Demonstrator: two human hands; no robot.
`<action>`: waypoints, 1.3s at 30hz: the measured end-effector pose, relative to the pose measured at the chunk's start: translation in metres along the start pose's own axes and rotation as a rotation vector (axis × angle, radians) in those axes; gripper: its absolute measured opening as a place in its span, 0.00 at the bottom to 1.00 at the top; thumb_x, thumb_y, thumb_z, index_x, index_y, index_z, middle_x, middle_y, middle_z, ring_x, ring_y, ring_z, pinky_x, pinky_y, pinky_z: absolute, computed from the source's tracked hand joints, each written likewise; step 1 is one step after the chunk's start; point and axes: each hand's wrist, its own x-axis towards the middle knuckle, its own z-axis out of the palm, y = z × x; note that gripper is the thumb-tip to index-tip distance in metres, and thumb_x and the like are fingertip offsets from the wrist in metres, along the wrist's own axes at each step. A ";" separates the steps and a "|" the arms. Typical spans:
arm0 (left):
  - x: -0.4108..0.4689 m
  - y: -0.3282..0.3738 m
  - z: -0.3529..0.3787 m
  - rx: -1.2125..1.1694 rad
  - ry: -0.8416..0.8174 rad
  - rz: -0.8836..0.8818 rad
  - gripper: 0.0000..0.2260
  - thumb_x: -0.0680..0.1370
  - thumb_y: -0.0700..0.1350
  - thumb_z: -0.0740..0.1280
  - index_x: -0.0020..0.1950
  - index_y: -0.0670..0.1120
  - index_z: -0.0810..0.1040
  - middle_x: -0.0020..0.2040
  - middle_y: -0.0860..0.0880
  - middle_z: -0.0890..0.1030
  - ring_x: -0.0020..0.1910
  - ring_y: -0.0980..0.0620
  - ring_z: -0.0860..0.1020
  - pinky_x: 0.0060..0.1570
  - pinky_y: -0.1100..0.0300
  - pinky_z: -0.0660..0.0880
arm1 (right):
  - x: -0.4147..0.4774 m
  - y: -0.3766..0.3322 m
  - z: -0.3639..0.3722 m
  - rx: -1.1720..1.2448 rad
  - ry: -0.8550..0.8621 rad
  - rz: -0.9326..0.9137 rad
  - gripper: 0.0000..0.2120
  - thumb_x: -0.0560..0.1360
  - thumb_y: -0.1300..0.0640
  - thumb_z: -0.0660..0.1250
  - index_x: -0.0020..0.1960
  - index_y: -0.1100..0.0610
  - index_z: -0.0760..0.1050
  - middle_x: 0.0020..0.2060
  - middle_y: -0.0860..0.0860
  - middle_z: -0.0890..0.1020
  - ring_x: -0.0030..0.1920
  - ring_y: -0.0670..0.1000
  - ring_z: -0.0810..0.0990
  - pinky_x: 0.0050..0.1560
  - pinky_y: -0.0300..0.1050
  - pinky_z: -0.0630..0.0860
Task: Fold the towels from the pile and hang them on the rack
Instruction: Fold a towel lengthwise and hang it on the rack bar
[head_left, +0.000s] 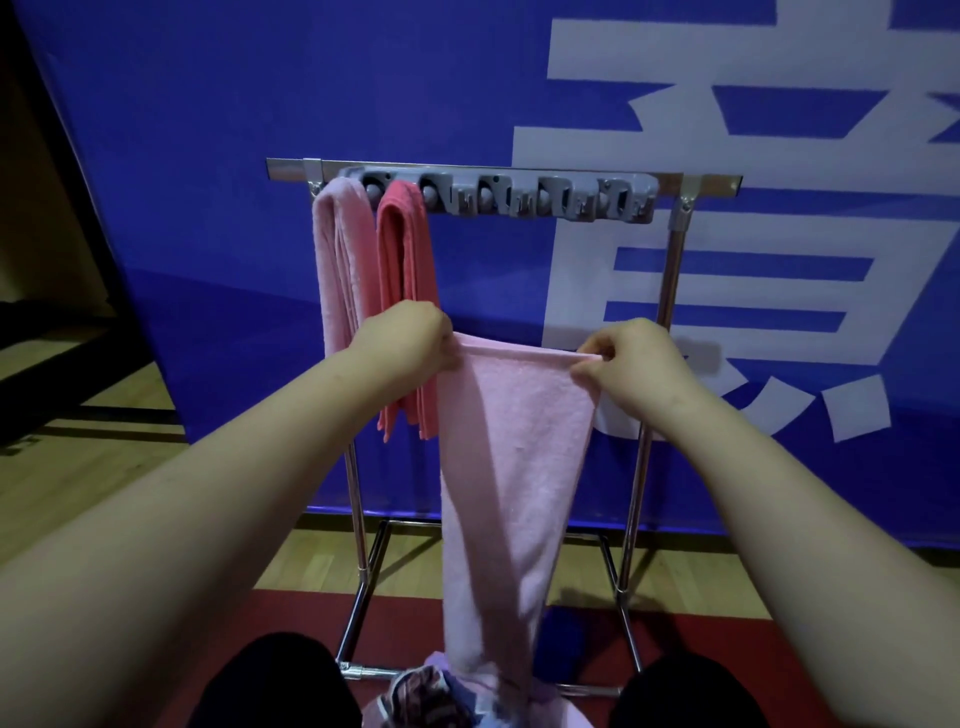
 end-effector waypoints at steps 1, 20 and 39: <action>-0.001 0.001 0.000 0.018 0.018 0.000 0.12 0.76 0.52 0.70 0.47 0.44 0.82 0.42 0.49 0.79 0.44 0.47 0.75 0.48 0.48 0.78 | 0.000 0.001 0.002 0.003 0.004 -0.004 0.04 0.73 0.60 0.71 0.47 0.57 0.83 0.39 0.50 0.82 0.39 0.47 0.77 0.33 0.33 0.68; -0.008 0.016 -0.010 -0.203 0.244 -0.062 0.23 0.74 0.58 0.71 0.32 0.40 0.72 0.31 0.43 0.72 0.33 0.45 0.70 0.35 0.54 0.67 | -0.003 0.001 0.009 0.259 0.251 -0.022 0.10 0.80 0.56 0.63 0.55 0.55 0.82 0.42 0.44 0.81 0.42 0.40 0.76 0.40 0.31 0.69; -0.028 0.030 -0.020 -0.681 -0.234 0.260 0.18 0.76 0.36 0.67 0.55 0.59 0.82 0.56 0.54 0.80 0.50 0.53 0.81 0.50 0.55 0.81 | -0.001 0.001 0.007 0.428 0.304 0.066 0.05 0.78 0.59 0.64 0.50 0.50 0.70 0.40 0.47 0.76 0.39 0.49 0.76 0.35 0.45 0.74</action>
